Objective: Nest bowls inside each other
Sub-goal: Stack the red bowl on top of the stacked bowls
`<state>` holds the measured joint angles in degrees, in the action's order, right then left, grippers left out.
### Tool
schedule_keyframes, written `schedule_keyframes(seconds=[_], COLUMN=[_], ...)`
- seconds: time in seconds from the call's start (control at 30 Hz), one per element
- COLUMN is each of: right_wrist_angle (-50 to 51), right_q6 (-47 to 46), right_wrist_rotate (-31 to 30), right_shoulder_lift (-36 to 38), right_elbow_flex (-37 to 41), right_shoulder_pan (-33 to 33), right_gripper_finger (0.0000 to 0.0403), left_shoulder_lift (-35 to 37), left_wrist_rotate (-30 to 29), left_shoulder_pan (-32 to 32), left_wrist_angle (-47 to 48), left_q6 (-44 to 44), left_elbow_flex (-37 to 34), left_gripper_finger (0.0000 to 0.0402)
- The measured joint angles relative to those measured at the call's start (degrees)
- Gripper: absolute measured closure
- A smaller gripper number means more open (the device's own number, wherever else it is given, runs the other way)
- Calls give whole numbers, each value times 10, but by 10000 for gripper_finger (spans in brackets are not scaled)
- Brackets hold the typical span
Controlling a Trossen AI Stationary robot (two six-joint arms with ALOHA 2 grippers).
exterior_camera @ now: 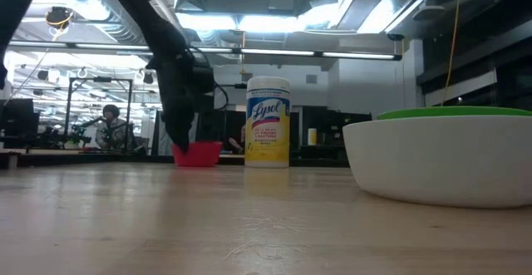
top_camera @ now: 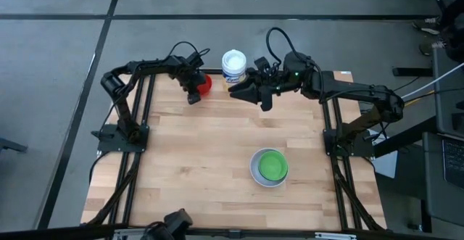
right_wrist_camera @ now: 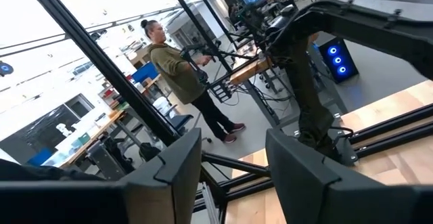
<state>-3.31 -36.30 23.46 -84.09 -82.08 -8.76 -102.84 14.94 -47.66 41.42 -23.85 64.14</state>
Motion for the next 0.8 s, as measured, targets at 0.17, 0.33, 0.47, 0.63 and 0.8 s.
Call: schedule_keyframes(seconds=[0.17,0.33,0.47,0.63,0.8], right_wrist_angle=[0,0,0,0,-1], right_q6=[-7,-7,8,21,24], right_wrist_rotate=[0,-10,-4,6,27], right_shoulder_lift=[0,0,0,0,0], right_elbow_flex=[0,0,0,0,0], right_shoulder_pan=[2,2,-1,-11,-21], right_gripper_finger=[230,233,247,251,241], left_shoulder_lift=[-18,-8,19,96,178], left_wrist_rotate=[-3,4,112,349,683], left_shoulder_pan=[0,0,0,15,35], left_wrist_angle=[-9,1,61,86,41], left_q6=[0,3,9,46,128], left_elbow_flex=[0,11,45,104,154], left_gripper_finger=[278,385,397,398,398])
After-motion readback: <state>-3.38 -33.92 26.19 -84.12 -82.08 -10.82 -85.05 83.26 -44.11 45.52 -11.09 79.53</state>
